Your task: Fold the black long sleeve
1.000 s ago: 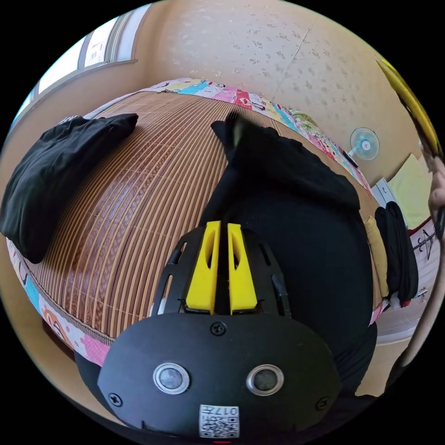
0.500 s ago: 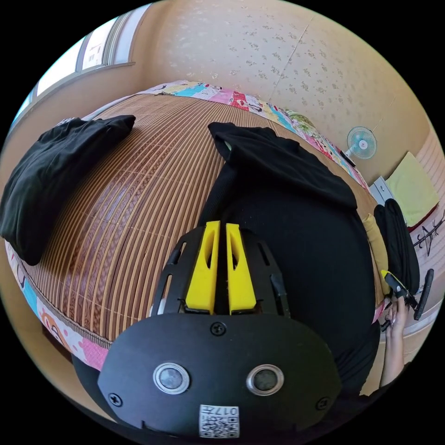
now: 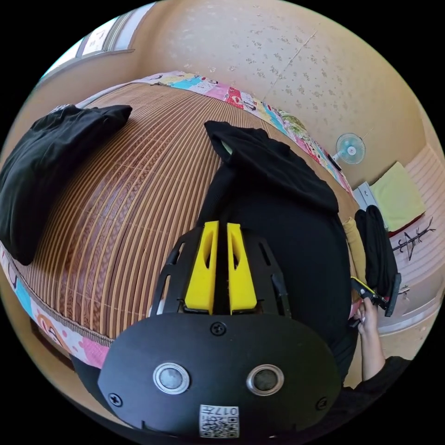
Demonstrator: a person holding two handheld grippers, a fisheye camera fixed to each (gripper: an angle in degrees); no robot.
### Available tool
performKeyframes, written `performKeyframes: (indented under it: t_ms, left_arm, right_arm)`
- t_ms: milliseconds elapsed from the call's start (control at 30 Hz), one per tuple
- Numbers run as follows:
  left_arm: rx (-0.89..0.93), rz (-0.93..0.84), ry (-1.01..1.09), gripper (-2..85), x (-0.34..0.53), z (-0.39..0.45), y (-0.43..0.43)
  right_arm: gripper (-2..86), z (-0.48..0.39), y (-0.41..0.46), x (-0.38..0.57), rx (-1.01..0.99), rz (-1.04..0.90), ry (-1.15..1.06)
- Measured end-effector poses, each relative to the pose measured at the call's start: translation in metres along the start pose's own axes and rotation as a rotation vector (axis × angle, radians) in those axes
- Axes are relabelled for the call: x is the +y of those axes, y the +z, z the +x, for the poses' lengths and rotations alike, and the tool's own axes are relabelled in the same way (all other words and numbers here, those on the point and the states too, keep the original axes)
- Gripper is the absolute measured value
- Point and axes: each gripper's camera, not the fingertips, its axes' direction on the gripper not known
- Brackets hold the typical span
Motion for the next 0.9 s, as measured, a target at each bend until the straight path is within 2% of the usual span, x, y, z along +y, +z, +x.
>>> performKeyframes:
  t_ms: [67, 133, 233, 300, 367, 500, 667, 833, 900]
  left_arm:
    - [0.235, 0.118, 0.036, 7.3, 0.030, -0.015, -0.035]
    - [0.311, 0.151, 0.028, 8.4, 0.058, -0.025, -0.060]
    - [0.263, 0.055, 0.063, 11.9, 0.089, -0.032, -0.092]
    - [0.222, -0.017, 0.099, 13.0, 0.098, -0.035, -0.107]
    - [0.229, -0.154, 0.150, 13.6, 0.094, -0.038, -0.113]
    - [0.246, -0.342, 0.184, 15.8, 0.080, -0.032, -0.089]
    - [0.071, -0.485, 0.151, 11.6, 0.057, -0.019, -0.053]
    - [0.244, -0.535, 0.112, 5.4, 0.050, -0.034, -0.052]
    - [0.297, -0.507, 0.063, 4.0, 0.053, -0.042, -0.057]
  right_arm:
    - [6.9, 0.008, -0.002, -0.003, -0.029, 0.003, -0.010]
    - [6.6, 0.018, -0.007, -0.008, -0.064, 0.008, -0.055]
    - [5.6, 0.032, -0.013, -0.012, -0.093, 0.008, -0.076]
    - [4.1, 0.051, -0.018, -0.015, -0.159, 0.031, -0.014]
    - [3.3, 0.065, -0.022, -0.018, -0.211, 0.043, 0.032]
    - [2.2, 0.088, -0.033, -0.028, -0.292, 0.034, 0.109]
    - [3.9, 0.093, -0.060, -0.041, -0.356, -0.116, 0.073]
    - [8.7, 0.106, -0.104, -0.020, -0.520, -0.041, 0.013]
    - [9.8, 0.105, -0.096, -0.015, -0.570, -0.162, -0.050]
